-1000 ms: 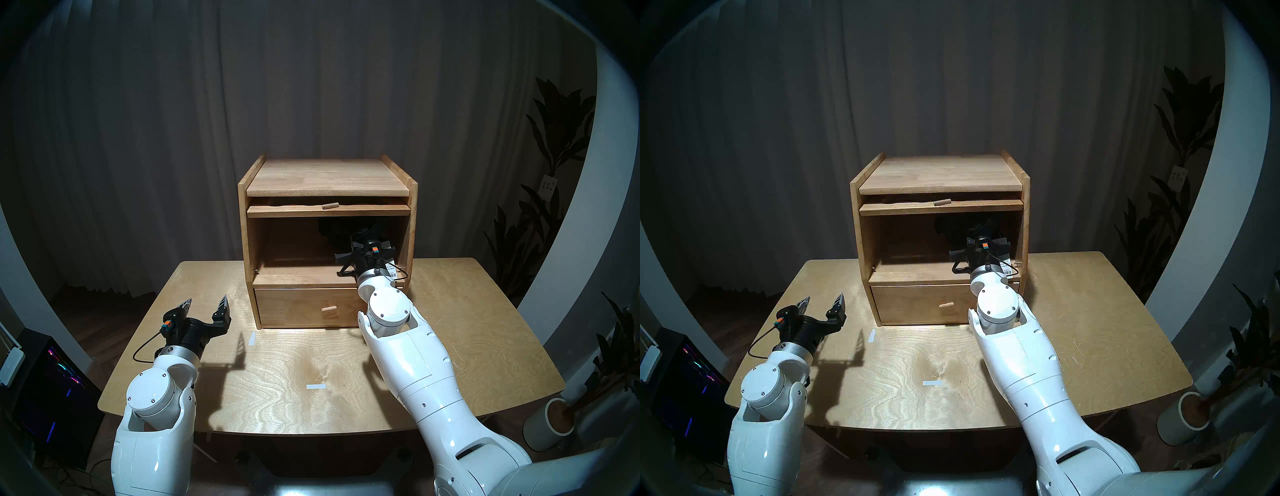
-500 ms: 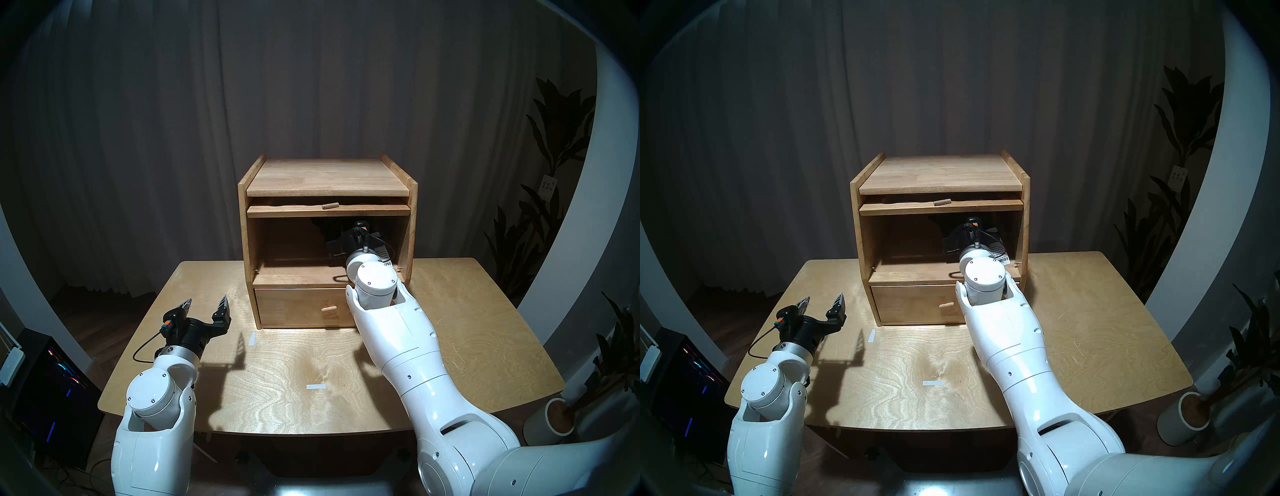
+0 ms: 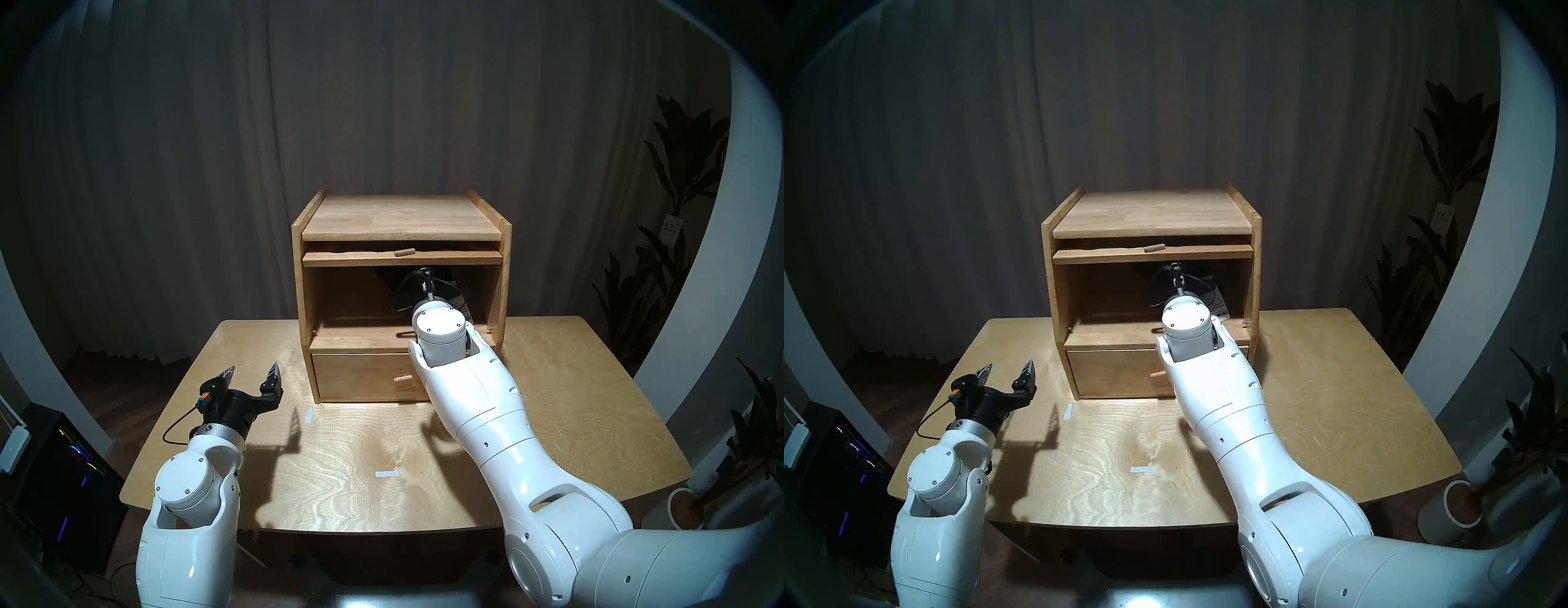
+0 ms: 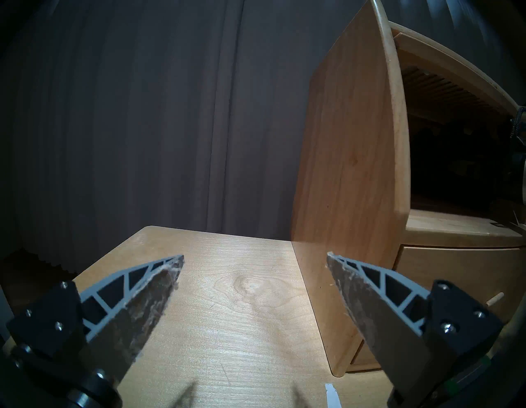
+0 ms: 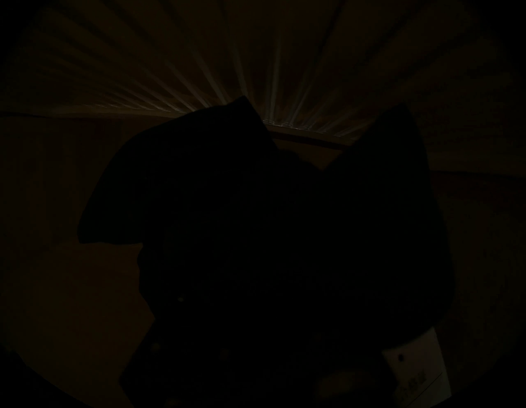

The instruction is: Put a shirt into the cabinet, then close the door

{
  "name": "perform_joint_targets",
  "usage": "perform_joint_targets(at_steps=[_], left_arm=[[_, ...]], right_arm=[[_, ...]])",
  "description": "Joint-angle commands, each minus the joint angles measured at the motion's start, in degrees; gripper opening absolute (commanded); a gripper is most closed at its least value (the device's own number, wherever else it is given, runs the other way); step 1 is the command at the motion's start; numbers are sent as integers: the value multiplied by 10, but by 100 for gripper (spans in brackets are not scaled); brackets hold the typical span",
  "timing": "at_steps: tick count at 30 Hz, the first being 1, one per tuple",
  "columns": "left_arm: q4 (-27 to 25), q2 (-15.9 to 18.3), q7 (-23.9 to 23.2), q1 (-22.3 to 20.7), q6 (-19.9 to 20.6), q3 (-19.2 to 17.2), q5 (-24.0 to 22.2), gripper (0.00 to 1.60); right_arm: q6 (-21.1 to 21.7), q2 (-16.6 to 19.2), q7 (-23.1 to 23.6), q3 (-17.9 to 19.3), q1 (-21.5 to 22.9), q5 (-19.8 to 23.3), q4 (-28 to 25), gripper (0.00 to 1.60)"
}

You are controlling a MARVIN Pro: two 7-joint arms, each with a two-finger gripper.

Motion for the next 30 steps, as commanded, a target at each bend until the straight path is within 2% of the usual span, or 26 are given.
perform_joint_targets(at_steps=[1, 7, 12, 23, 24, 26, 30], left_arm=[[-14, 1, 0, -2, -2, -1, -1, 160], [-15, 1, 0, -2, -2, -1, -1, 160], [-14, 1, 0, -2, -2, -1, -1, 160], [-13, 1, 0, -3, -2, -1, -1, 160], [-13, 1, 0, -3, -2, -1, -1, 160], [-13, 1, 0, -3, -2, -1, -1, 160], [-13, 1, 0, -3, -2, -1, -1, 160]], right_arm=[[1, 0, -11, -7, -24, -8, -47, 160], [15, 3, -16, -6, -51, -5, -62, 160], [64, 1, -24, -7, -74, -8, -105, 160], [75, 13, -52, -43, -114, -46, -182, 160], [88, 17, -53, -46, -129, -48, -209, 160], [80, 14, -59, -47, -128, -50, -203, 160], [99, 19, -71, -44, -149, -50, -231, 160]])
